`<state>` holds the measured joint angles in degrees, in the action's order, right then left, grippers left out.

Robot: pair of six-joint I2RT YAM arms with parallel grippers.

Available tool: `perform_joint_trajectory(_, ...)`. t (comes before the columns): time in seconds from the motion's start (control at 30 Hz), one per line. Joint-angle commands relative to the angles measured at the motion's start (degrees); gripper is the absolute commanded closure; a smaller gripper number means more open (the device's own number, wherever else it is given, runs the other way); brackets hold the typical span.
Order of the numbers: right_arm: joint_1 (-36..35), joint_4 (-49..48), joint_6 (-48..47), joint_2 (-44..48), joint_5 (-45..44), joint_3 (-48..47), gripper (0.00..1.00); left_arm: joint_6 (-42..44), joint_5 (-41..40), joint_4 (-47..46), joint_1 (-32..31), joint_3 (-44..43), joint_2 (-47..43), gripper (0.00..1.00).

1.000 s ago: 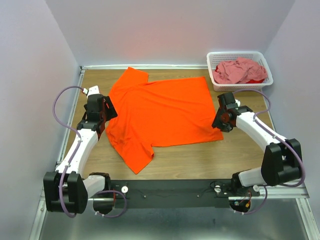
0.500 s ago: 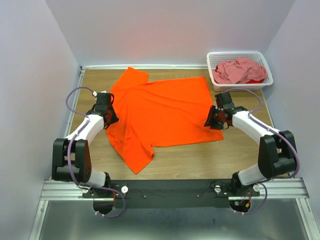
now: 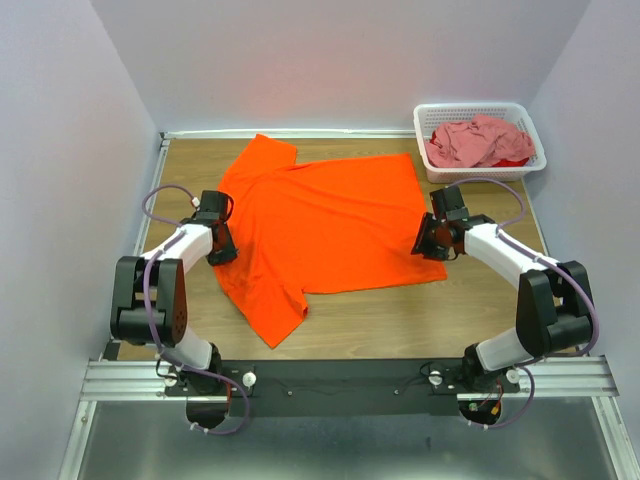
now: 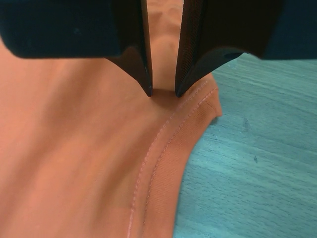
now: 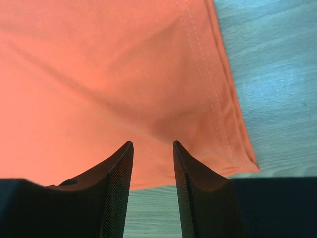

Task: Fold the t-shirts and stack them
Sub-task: Flatten the tshirt out

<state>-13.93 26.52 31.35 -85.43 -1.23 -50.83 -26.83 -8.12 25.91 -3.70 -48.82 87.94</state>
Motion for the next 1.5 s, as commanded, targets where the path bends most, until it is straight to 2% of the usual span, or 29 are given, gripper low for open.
perform_joint_trajectory(0.0, -0.30, -0.77, -1.03, 0.26, -3.33, 1.17, 0.54, -0.68, -3.21, 4.84, 0.45, -3.47, 4.34, 0.67)
perform_joint_trajectory(0.4, 0.57, 0.10, 0.63, 1.05, -8.43, 5.38, 0.54, -3.49, -7.70, 11.09, 1.33, -5.06, 6.45, 0.67)
perform_joint_trajectory(0.67, 3.38, 2.21, 1.17, 1.14, -10.19, 8.55, 0.53, -4.02, -9.02, 11.88, 1.77, -5.67, 6.19, 0.65)
perform_joint_trajectory(0.87, 3.91, 6.25, 0.47, 2.72, -12.04, 6.62, 0.51, -4.20, -9.72, 12.14, 1.77, -6.11, 2.59, 0.48)
perform_joint_trajectory(0.97, 3.83, 7.31, -2.25, 5.44, -10.90, 4.43, 0.51, -4.72, -9.72, 12.15, 1.77, -6.12, -3.28, 0.40)
perform_joint_trajectory(1.03, 3.74, 7.67, -4.37, 7.90, -9.84, 2.50, 0.50, -5.07, -9.11, 13.02, 1.77, -5.68, -7.23, 0.28)
perform_joint_trajectory(1.1, 3.74, 8.10, -5.42, 8.96, -7.57, 1.18, 0.48, -5.42, -8.49, 13.81, 1.77, -5.24, -9.53, 0.22)
perform_joint_trajectory(1.23, 3.65, 8.72, -6.30, 8.88, -2.55, -1.02, 0.48, -7.18, -5.78, 14.78, 1.77, -2.44, -15.33, 0.22)
perform_joint_trajectory(1.4, 3.74, 8.81, -5.43, 8.43, 3.15, -0.06, 0.49, -9.12, -2.78, 14.78, 1.77, 2.14, -19.21, 0.31)
perform_joint_trajectory(1.47, 3.65, 9.07, -4.81, 8.79, 1.95, 1.25, 0.49, -9.38, -4.96, 15.22, 1.77, 3.29, -20.35, 0.35)
